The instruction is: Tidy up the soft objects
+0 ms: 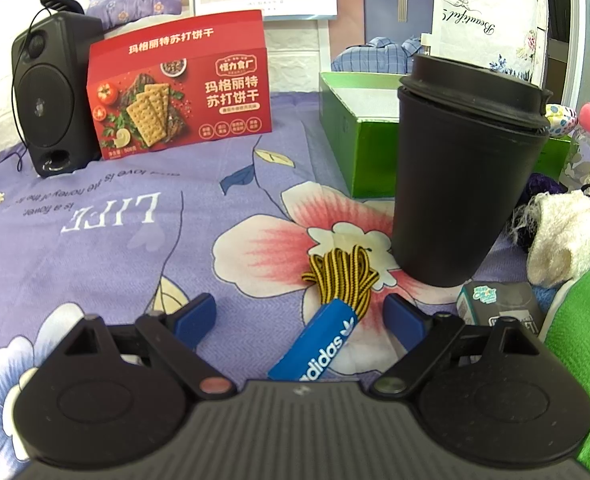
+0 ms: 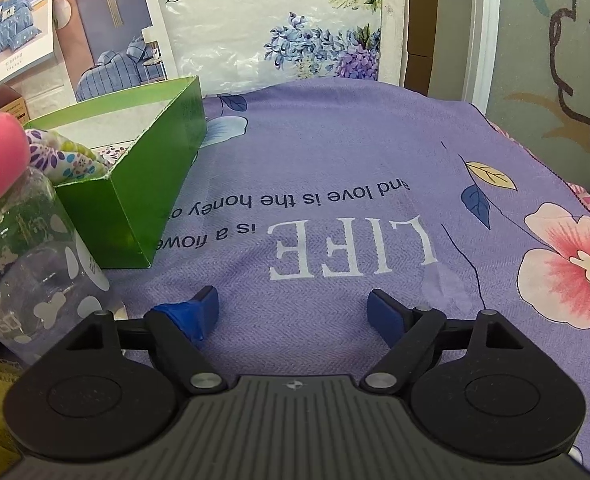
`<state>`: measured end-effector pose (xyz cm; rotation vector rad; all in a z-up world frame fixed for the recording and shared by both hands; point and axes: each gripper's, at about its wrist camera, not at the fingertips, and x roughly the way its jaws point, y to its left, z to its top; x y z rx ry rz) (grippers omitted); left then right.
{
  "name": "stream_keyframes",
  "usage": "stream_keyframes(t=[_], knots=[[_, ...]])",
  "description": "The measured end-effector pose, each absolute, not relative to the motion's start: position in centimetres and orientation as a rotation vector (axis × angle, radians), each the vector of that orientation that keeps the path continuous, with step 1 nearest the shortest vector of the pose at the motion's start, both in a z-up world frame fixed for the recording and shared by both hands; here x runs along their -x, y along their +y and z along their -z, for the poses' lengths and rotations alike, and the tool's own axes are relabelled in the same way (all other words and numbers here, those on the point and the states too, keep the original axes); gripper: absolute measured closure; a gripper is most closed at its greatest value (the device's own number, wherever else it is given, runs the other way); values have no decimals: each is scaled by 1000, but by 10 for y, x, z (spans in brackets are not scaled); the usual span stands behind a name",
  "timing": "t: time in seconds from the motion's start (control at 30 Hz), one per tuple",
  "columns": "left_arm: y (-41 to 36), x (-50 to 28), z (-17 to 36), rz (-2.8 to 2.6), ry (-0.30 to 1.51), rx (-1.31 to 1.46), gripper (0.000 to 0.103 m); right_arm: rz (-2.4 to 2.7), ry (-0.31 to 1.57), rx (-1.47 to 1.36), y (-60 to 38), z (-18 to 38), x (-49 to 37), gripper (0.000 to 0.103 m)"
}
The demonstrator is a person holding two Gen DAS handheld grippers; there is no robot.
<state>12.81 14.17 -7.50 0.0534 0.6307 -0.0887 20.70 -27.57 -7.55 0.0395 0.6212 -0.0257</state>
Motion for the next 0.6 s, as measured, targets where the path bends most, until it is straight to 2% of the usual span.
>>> stream_keyframes(t=[0.6], knots=[[142, -128, 75, 88, 631, -55, 13, 21, 627, -57, -276, 74, -206, 33]])
